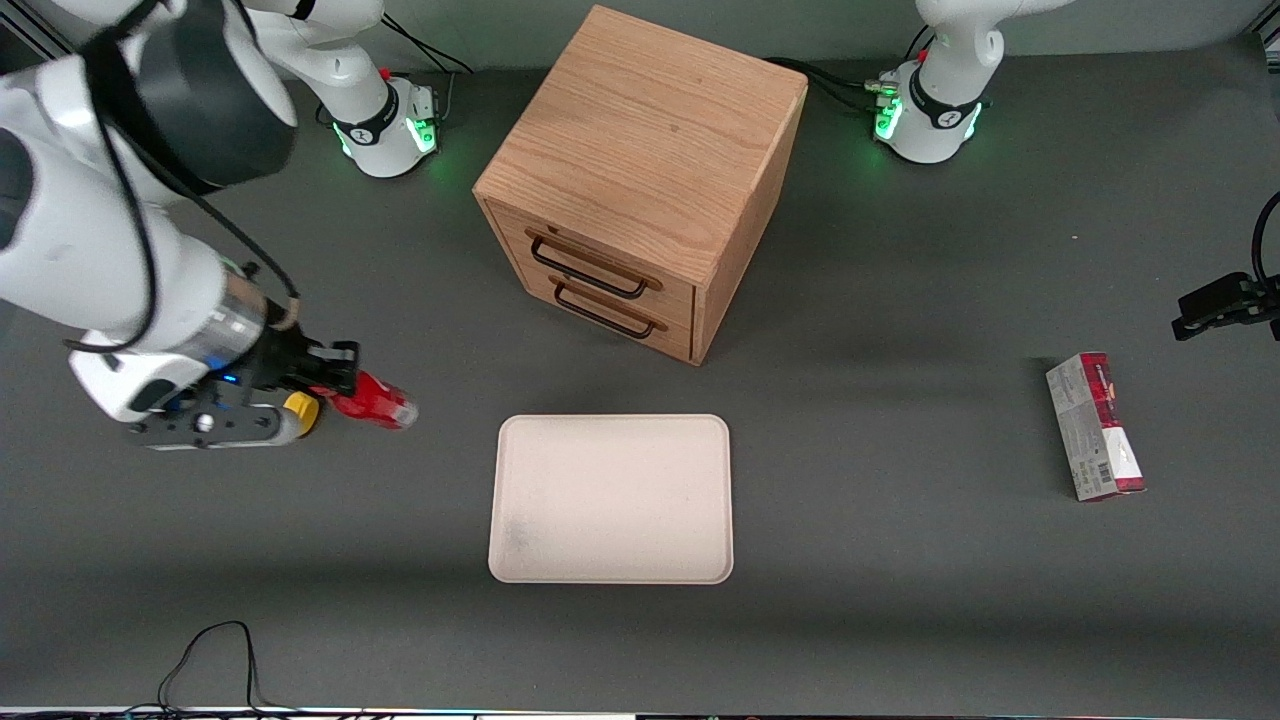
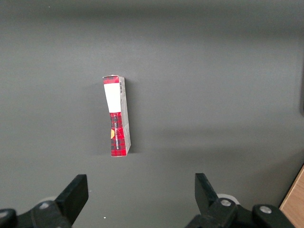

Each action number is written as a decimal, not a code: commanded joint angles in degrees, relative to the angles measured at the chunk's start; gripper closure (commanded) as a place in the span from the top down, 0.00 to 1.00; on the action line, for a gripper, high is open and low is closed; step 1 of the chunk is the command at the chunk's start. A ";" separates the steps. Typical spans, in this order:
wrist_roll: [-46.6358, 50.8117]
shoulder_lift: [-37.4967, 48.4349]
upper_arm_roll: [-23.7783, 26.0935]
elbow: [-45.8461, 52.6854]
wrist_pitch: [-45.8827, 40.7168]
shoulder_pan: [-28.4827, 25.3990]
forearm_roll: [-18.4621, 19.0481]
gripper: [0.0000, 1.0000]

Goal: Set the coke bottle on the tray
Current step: 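Lift the bottle and carry it with the right gripper over the white tray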

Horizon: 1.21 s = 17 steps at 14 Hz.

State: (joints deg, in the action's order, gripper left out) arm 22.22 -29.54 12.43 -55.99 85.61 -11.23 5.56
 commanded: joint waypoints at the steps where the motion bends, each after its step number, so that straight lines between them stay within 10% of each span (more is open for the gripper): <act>1: 7.29 -7.26 4.87 3.96 5.59 -0.37 5.23 0.00; 15: 10.74 -19.15 5.06 -9.14 35.59 -0.46 9.74 0.00; 16: 10.91 -19.15 5.06 -9.23 35.59 -0.46 9.74 0.72; 17: 11.00 -19.15 5.06 -9.31 35.68 -0.55 11.82 1.00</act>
State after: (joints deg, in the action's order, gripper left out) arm 31.37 -49.67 17.31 -63.71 119.97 -11.98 14.17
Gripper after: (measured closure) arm 0.621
